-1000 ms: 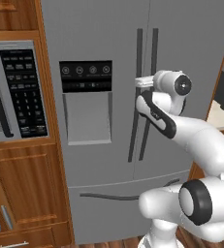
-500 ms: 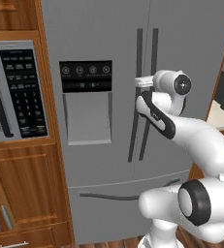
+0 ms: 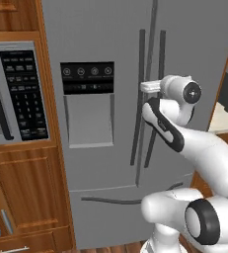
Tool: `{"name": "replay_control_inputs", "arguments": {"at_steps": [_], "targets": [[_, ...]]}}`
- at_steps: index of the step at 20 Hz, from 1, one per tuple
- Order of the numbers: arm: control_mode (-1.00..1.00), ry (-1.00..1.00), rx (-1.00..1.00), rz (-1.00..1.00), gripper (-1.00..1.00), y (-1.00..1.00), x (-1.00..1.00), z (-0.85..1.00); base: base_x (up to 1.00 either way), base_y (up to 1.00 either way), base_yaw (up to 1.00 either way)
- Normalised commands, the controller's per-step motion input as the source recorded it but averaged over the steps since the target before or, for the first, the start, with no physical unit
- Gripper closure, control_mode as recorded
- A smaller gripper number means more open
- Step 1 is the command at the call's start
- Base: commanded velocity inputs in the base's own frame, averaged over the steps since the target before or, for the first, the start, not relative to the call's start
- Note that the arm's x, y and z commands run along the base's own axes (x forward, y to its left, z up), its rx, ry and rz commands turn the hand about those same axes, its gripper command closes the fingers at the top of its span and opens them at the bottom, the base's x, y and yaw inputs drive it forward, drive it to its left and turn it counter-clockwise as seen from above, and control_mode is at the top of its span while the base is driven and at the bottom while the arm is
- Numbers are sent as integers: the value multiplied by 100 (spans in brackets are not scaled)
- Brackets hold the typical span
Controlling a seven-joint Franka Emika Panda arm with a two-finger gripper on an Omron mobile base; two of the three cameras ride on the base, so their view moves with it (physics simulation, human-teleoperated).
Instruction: Retrieve the sausage and cheese from the fridge and place them on the cutting board on the counter.
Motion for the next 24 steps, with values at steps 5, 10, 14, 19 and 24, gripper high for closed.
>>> {"name": "replay_control_inputs", "arguments": {"at_steps": [5,10,14,19,24], "targets": [[-100,-6,1,-4,100,-38,-98,0,0,0,0],[-100,7,0,17,100,-78,-54,0,0,0,0],[-100,16,0,30,100,-84,-26,0,0,0,0],[-100,11,0,24,100,-89,-42,0,0,0,0],[-100,1,0,14,100,-100,-77,-2,0,0,0]]}}
